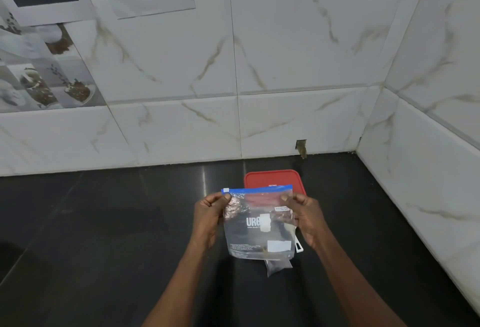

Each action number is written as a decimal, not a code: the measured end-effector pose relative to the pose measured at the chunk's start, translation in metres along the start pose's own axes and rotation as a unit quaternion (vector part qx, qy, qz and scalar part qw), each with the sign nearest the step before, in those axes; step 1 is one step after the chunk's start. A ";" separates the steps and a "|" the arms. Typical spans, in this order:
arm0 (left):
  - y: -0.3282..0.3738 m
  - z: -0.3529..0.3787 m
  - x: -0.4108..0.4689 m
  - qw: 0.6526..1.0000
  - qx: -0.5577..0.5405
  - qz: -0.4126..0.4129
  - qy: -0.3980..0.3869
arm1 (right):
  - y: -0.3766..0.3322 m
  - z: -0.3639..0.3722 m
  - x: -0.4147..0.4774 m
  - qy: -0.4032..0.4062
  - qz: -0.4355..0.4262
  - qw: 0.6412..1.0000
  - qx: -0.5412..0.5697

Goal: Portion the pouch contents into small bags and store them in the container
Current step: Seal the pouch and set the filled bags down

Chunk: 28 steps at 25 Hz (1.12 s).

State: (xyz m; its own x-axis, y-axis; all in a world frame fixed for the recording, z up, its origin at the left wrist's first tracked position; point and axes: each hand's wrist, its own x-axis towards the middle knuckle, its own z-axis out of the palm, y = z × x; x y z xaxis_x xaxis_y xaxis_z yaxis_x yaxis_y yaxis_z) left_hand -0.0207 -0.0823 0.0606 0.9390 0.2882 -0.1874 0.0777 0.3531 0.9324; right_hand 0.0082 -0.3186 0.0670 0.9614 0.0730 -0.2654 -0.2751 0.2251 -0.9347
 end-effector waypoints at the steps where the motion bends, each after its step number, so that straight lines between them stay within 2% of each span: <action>1: 0.002 0.000 0.000 1.000 0.006 0.001 0.000 | -0.003 0.001 0.000 0.014 -0.013 1.000 -0.002; 5: 0.006 -0.003 -0.004 0.999 0.034 0.011 0.006 | -0.012 0.012 -0.003 0.064 -0.040 0.997 -0.009; 7: 0.006 -0.003 -0.006 0.999 0.044 0.026 0.000 | -0.021 0.019 -0.005 0.115 -0.100 0.981 -0.122; 8: 0.006 -0.003 -0.007 0.998 0.050 0.038 0.002 | -0.027 0.028 -0.007 0.131 -0.167 0.956 -0.203; 9: 0.005 -0.002 -0.008 0.997 0.053 0.049 0.003 | -0.035 0.040 -0.010 0.111 -0.248 0.923 -0.274; 10: 0.004 -0.001 -0.009 0.997 0.053 0.059 0.001 | -0.043 0.055 -0.012 0.052 -0.305 0.888 -0.341; 11: 0.002 0.000 -0.010 0.996 0.054 0.067 -0.005 | -0.047 0.071 -0.012 -0.024 -0.327 0.850 -0.412; 12: 0.000 0.001 -0.010 0.996 0.058 0.073 -0.010 | -0.050 0.088 -0.012 -0.089 -0.323 0.805 -0.490; 13: -0.001 0.001 -0.009 0.995 0.063 0.079 -0.015 | -0.051 0.101 -0.010 -0.127 -0.307 0.762 -0.556; 14: -0.002 0.001 -0.008 0.994 0.069 0.083 -0.012 | -0.049 0.111 -0.007 -0.142 -0.294 0.733 -0.597; 15: -0.002 0.001 -0.008 0.994 0.072 0.084 -0.007 | -0.049 0.117 -0.004 -0.147 -0.281 0.726 -0.610; 19: 0.003 0.009 -0.015 0.995 0.045 0.083 0.028 | -0.052 0.120 0.002 -0.153 -0.256 0.745 -0.596; 21: 0.001 0.012 -0.018 0.995 0.037 0.083 0.038 | -0.059 0.118 0.003 -0.159 -0.254 0.739 -0.603; 26: 0.004 -0.009 -0.011 0.991 0.042 0.093 0.088 | -0.069 0.083 0.013 -0.150 -0.244 0.641 -0.712; 28: 0.010 -0.019 -0.010 0.990 0.032 0.096 0.094 | -0.077 0.059 0.019 -0.131 -0.225 0.647 -0.716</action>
State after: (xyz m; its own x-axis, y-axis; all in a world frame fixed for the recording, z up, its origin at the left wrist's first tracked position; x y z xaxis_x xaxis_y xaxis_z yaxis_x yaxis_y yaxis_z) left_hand -0.0356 -0.0647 0.0656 0.8600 0.5076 -0.0530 -0.0701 0.2204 0.9729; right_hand 0.0468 -0.2772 0.1478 0.8559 0.5169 -0.0163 0.5021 -0.8382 -0.2131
